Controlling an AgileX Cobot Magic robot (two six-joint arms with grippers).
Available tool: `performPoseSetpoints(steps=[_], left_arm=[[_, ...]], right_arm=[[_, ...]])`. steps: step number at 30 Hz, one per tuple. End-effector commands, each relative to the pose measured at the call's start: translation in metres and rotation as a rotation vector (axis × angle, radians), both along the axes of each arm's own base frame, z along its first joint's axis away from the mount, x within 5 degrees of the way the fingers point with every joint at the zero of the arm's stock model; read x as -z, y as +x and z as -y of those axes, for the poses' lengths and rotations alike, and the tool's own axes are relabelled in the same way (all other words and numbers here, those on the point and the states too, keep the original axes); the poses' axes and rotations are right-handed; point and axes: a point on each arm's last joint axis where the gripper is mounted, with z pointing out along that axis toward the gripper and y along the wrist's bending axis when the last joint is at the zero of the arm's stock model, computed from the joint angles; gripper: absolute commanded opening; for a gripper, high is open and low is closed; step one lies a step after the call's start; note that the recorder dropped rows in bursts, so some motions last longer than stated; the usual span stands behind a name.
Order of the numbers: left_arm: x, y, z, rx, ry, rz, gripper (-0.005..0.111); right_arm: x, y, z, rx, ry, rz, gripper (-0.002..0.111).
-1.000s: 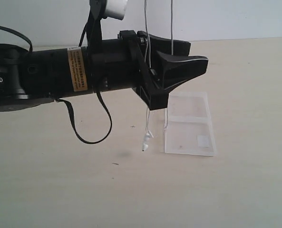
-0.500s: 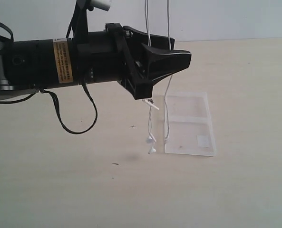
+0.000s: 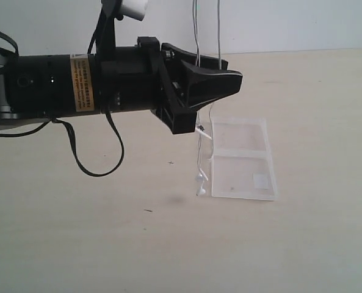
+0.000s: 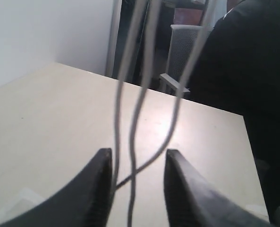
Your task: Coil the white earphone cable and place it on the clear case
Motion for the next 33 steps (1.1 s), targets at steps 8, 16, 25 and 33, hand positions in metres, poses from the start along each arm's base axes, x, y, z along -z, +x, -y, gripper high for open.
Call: performPoseSetpoints(steps=[8, 16, 25, 33], left_arm=[[-0.001, 0.000, -0.002, -0.017, -0.008, -0.035, 0.000], [-0.012, -0.007, -0.005, -0.004, -0.012, -0.027, 0.000], [-0.024, -0.020, -0.008, 0.057, 0.040, -0.009, 0.000], [-0.016, -0.017, -0.006, 0.060, 0.065, -0.013, 0.000]], right_arm=[[0.001, 0.000, 0.000, 0.000, -0.013, 0.004, 0.000], [0.002, 0.003, 0.020, 0.270, -0.100, -0.023, 0.000], [0.005, 0.009, 0.041, 0.530, -0.151, -0.072, 0.000], [-0.007, -0.005, 0.048, 0.558, -0.108, -0.017, 0.000]])
